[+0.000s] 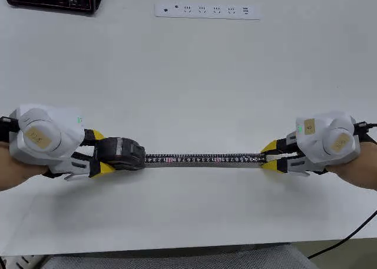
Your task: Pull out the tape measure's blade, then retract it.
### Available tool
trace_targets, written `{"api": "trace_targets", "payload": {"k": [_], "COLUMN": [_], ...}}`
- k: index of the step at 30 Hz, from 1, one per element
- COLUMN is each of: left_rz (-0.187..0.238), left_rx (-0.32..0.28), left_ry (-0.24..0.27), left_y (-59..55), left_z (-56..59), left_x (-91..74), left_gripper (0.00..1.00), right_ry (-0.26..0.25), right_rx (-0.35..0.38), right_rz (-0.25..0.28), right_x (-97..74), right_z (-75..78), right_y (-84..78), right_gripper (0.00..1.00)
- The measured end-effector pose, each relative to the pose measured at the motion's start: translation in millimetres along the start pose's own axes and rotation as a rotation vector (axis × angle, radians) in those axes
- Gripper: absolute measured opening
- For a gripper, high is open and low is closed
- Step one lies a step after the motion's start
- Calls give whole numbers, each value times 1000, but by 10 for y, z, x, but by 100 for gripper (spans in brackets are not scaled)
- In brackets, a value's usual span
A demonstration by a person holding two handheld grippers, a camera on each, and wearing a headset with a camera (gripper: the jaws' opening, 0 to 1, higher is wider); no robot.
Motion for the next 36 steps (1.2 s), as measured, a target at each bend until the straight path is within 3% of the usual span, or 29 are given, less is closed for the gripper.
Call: {"api": "trace_targets", "payload": {"k": [11,36], "left_rz": [27,13], "left_rx": [19,13], "left_ry": [15,52], "left_y": [-10,1], "left_z": [9,21], "left_x": [-14,-13], "left_gripper": [28,29], "right_ry": [7,12], "right_rx": [12,44], "right_rz": [-14,-10], "right_x": [-11,-22], "right_z": [-14,-49], "right_y": [34,50], "right_gripper": [11,17]}}
Point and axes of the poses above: the centre of the closed fingertips' face, and the gripper's own axes: x roughly forward along the fingers, z roughly to its right, y roughly out of its top, the point moved 6 cm from there along -x, roughly backward along the fingers, and after that the axes turned 5 degrees about z, right-handed, at the moved point
